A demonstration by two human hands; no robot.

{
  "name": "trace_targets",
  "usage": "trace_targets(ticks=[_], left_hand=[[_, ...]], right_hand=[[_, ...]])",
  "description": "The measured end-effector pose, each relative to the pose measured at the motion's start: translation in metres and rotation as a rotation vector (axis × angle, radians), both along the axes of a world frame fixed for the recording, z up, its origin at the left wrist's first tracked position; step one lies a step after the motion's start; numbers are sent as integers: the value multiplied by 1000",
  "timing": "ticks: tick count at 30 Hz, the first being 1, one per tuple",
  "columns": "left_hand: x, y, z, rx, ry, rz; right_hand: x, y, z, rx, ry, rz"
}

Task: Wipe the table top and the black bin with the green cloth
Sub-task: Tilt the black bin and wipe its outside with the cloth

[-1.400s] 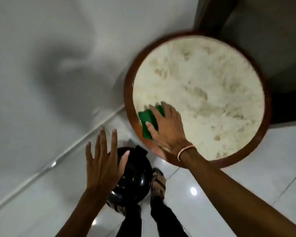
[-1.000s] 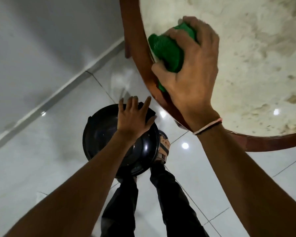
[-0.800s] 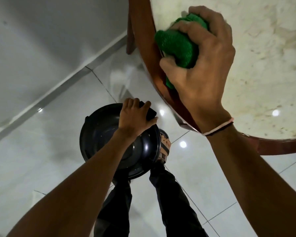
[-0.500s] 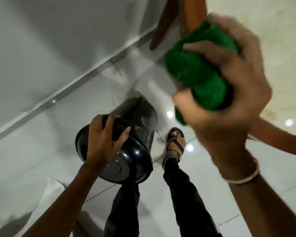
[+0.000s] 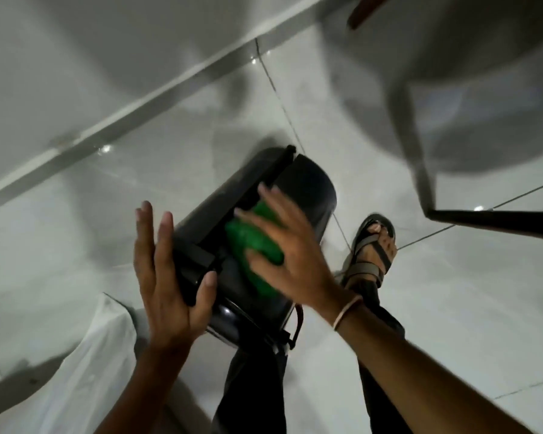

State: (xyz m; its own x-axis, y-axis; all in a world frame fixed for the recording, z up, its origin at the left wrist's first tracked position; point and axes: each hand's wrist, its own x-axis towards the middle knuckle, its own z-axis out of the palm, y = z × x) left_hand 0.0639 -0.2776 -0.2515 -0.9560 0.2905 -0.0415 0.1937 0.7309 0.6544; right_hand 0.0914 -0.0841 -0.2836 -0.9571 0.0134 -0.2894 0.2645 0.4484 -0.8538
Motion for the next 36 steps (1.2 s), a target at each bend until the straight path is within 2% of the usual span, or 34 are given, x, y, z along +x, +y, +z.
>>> trace_targets(ticks=[3,5,7,9,13,16,20,23,25,28,31,33,36], left_hand=[[-10,-11,1,-5,29,-59],[-15,-14,0,-19,47,-85],[-20,-10,-3,-41,64,-141],[-26,-1,-1,-93,134,-215],[-23,19,1,-203,282,-256],[-14,14,-6,-220,336,-313],[-7,10,-10,-189,355,-349],[-10,27,-9,-148,348,-286],[-9,33,-7,-146,326,-254],[-3,25,-11,-187,319,-296],[8,19,-12,-187,387,-373],[12,18,-11,-180,411,-386],[11,15,-12,-178,399,-375]], right_hand=[[-38,15,-43,228,-77,-217],[-63,25,-60,243,-212,-374],[-75,25,-57,205,-269,-417],[-70,21,-33,170,-203,-341],[-18,1,35,-5,-28,-31],[-11,13,16,13,-23,37],[-58,54,-64,110,-331,-346],[-89,69,-81,44,-430,-439],[-89,55,-56,-35,-355,-340],[-54,20,13,-184,-170,-37],[-28,23,15,-236,-40,158],[-38,38,-15,-140,-141,53],[-79,66,-61,-46,-320,-288]])
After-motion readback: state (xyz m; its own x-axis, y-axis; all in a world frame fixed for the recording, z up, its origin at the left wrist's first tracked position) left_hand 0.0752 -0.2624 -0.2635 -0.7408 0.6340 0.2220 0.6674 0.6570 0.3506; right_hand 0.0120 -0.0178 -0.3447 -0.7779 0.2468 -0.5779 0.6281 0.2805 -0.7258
